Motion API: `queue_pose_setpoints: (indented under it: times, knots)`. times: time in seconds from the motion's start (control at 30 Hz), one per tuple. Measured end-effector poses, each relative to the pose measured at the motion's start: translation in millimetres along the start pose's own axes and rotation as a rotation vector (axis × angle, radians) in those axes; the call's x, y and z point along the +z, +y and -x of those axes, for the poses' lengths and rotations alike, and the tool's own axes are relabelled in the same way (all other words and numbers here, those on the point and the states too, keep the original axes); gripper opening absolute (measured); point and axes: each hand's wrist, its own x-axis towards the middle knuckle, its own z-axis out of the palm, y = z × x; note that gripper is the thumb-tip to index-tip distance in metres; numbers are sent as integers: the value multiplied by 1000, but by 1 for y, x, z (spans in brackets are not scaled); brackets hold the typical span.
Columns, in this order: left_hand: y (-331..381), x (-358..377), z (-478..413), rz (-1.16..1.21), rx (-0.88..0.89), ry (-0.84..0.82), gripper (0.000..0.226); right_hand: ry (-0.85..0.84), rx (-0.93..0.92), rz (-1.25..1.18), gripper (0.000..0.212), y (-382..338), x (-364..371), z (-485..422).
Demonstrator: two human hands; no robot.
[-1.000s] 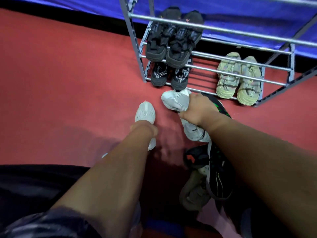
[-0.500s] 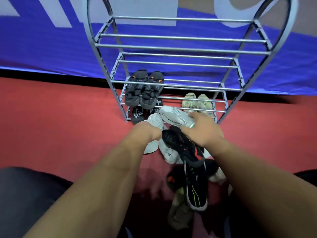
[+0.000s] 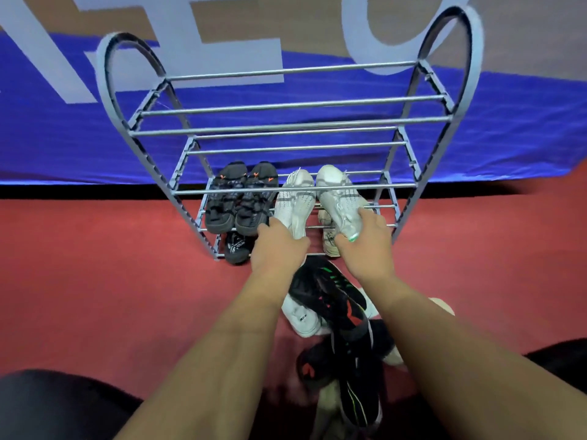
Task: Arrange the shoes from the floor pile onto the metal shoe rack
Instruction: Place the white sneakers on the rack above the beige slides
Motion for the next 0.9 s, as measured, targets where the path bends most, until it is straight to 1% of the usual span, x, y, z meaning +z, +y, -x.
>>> queue_pose_setpoints:
  times: [0.13, 0.23, 0.4, 0.47, 0.53, 0.63, 0.7, 0.8, 0.83, 0.9]
  knots:
    - [5, 20, -30, 10, 19, 32, 67, -18, 26, 17, 67, 13, 13, -33]
    - [13, 34, -56, 14, 15, 32, 65, -13, 9, 39, 66, 22, 19, -61]
    - [23, 56, -99, -65, 42, 29, 69, -41, 22, 164, 51, 37, 31, -104]
    - [24, 64, -113, -78, 54, 50, 64, -64, 37, 232, 49, 40, 40, -117]
    - [25, 72, -123, -86, 38, 69, 59, -82, 57, 277, 51, 42, 49, -125]
    - [28, 83, -131, -54, -21, 72, 59, -73, 79, 260, 48, 47, 61, -128]
    - [31, 89, -133, -40, -29, 65, 64, -55, 81, 206, 51, 49, 66, -128]
    - [26, 95, -130, -17, -28, 23, 85, -61, 75, 185, 56, 53, 70, -130]
    - [22, 97, -128, 35, -16, 14, 90, -56, 70, 167, 58, 54, 71, -129]
    - [12, 99, -124, 161, 33, 35, 92, -37, 60, 99, 63, 55, 72, -125]
